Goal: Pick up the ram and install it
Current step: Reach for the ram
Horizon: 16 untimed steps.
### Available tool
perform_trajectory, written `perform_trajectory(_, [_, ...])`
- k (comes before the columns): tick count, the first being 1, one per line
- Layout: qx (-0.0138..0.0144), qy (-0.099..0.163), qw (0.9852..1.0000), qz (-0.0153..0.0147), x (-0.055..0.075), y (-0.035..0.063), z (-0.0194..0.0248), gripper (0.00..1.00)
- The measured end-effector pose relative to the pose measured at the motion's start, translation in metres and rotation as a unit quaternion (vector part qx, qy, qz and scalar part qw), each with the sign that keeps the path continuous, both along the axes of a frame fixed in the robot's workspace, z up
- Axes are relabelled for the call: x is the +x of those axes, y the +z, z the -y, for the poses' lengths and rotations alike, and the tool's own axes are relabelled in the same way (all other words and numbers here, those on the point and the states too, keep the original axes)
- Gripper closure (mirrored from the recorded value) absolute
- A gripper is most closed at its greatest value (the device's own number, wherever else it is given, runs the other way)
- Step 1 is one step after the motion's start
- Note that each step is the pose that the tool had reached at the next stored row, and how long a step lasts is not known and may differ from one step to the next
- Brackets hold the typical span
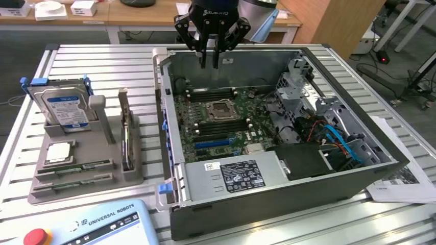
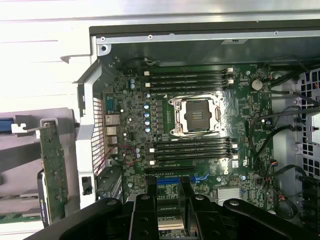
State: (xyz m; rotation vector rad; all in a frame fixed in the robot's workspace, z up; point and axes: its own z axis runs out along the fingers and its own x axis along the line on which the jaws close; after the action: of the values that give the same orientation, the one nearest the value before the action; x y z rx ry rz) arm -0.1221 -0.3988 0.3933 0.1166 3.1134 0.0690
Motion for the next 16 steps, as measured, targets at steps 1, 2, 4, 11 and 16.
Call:
perform_trajectory(1, [0.0, 0.0, 1.0, 0.0, 0.0, 0.0, 0.0, 0.69])
perform_trajectory(2, [0.0, 0.0, 1.0, 0.0, 0.0, 0.0, 0.0, 0.69])
perform_trajectory(4, [0.0, 0.0, 1.0, 0.0, 0.0, 0.0, 0.0, 0.69])
perform_trajectory(11, [0.0, 0.0, 1.0, 0.0, -0.0005, 0.0, 0.0037, 0.69])
perform_trajectory(16, [0.0, 0.0, 1.0, -0.0001, -0.0006, 0.0, 0.0062, 0.69])
